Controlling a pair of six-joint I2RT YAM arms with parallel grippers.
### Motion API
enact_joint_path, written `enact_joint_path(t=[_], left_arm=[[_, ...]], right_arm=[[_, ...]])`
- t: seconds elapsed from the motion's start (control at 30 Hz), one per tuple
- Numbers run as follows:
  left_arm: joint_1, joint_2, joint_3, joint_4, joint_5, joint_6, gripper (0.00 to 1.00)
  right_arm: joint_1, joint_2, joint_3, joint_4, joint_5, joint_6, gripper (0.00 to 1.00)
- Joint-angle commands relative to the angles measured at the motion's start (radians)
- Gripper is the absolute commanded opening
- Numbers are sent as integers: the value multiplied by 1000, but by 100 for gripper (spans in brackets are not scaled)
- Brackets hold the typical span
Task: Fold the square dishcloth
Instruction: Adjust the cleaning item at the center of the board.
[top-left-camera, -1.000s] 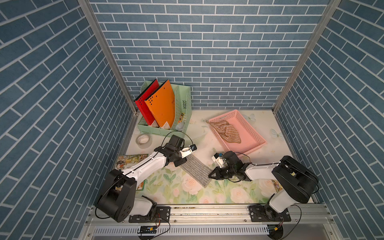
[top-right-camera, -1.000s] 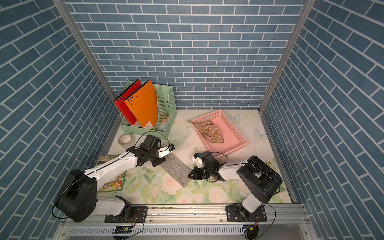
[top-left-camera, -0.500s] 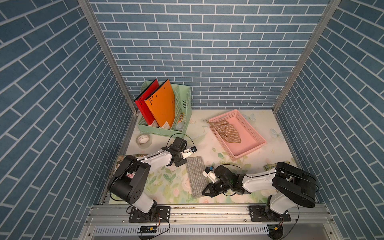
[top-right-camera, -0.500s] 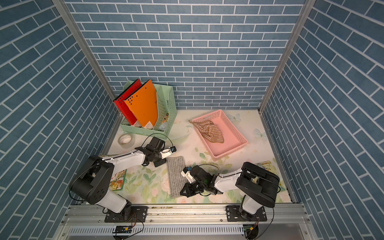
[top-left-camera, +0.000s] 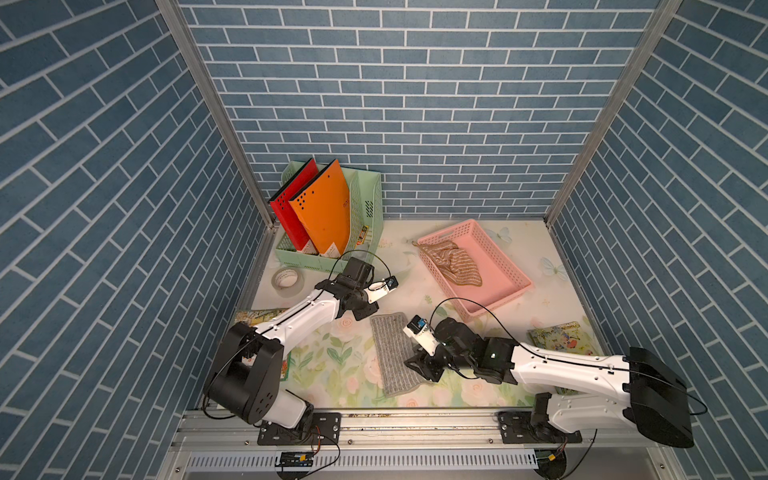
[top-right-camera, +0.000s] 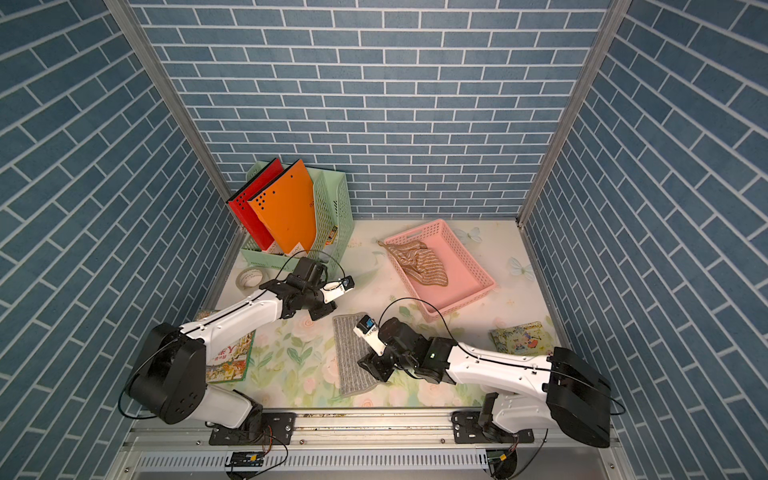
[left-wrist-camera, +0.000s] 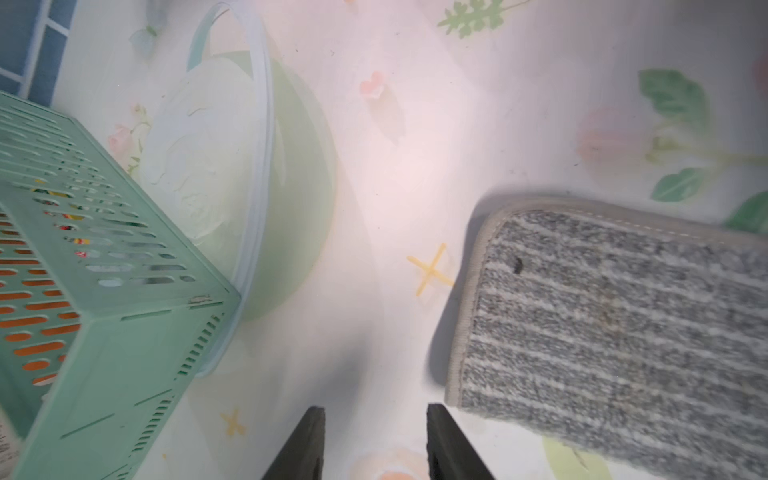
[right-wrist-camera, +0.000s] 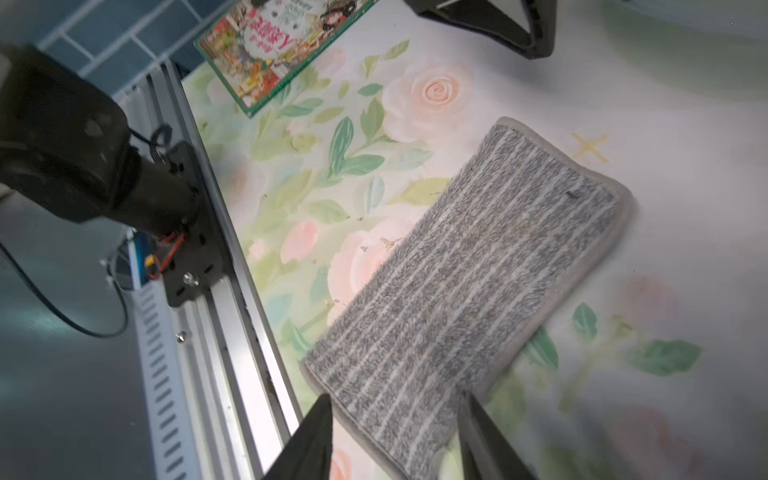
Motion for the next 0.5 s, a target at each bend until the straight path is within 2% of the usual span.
enact_joint_path(t=[0.0, 0.07, 0.13, 0.23, 0.3, 0.47], left_arm=[[-17, 25, -30, -107, 87, -44, 44], [-33, 36, -43, -91, 82, -50, 44], [-43, 46, -44, -83, 89, -58, 44], [-54, 63, -37, -72, 98, -66, 43], [-58, 72, -31, -66, 95, -65, 43], [-58, 85, -14, -64, 56, -55, 43]], right_arm=[[99, -7, 0, -83, 193, -358, 52], [169, -27, -22, -85, 274, -526, 55], [214, -67, -59, -63, 301, -630, 61], [256, -110, -112, -10, 294, -739, 83], [290, -103, -138, 17, 333, -800, 86], [361, -32, -169, 81, 395, -910, 86]])
